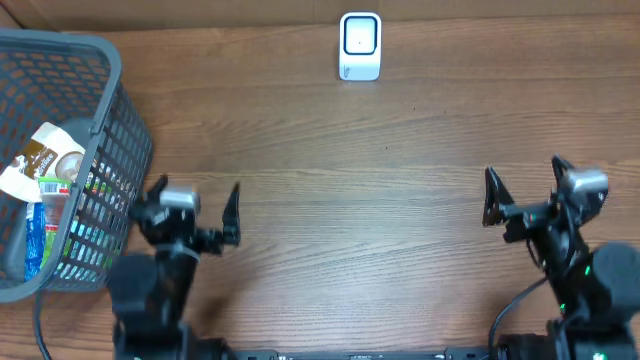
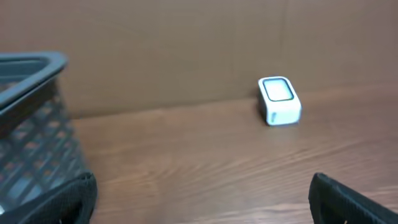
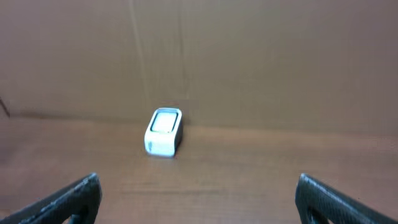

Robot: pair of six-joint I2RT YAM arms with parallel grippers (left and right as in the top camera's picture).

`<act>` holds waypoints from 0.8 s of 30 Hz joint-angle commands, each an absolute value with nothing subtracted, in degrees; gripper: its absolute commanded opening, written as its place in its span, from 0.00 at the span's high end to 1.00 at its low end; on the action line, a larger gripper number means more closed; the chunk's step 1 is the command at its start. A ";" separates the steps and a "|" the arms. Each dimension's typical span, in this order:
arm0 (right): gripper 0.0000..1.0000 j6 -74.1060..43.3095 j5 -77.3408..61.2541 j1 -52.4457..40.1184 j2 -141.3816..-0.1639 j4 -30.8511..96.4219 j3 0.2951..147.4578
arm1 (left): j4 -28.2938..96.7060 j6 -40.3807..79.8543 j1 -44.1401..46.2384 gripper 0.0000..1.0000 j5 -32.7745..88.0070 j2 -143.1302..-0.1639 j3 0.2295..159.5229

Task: Scan the item barcode
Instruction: 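Raise the left arm and reach into the grey basket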

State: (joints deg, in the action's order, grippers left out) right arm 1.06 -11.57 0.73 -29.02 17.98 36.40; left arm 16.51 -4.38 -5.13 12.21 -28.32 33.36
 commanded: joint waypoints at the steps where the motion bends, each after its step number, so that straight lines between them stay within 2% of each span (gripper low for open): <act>1: 0.00 2.00 -12.75 0.71 -36.42 22.74 46.22 | 21.41 -4.05 -5.23 0.00 18.28 -40.97 46.59; 3: 0.00 2.00 -12.75 0.71 -40.56 26.85 51.20 | 26.74 -4.05 -5.23 0.00 20.58 -47.75 54.48; 9: 0.00 2.00 -12.78 0.71 -56.73 45.89 70.94 | 54.57 -4.01 -5.23 0.00 26.35 -72.05 87.22; 11: 0.00 1.98 -12.78 0.71 -60.34 49.89 75.83 | 59.40 -4.01 -5.23 0.00 29.26 -76.25 92.84; 13: 0.00 1.93 -13.13 0.71 -64.10 54.02 81.14 | 62.65 -4.08 -5.23 0.00 29.32 -79.61 95.74; 18: 0.00 1.52 -13.21 0.71 -66.63 56.16 81.78 | 66.30 -3.66 -5.23 0.00 29.65 -83.57 95.72; 21: 0.00 1.52 -13.21 0.71 -66.78 57.58 81.78 | 65.56 -3.66 -5.23 0.00 33.15 -84.77 95.74; 24: 0.00 1.56 -13.17 0.71 -66.78 57.80 81.78 | 63.00 -0.97 -5.28 0.00 30.81 -85.10 97.71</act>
State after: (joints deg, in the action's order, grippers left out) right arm 1.67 -12.71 0.73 -67.13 58.02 80.16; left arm 64.25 -4.27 -5.13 30.06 -85.25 94.45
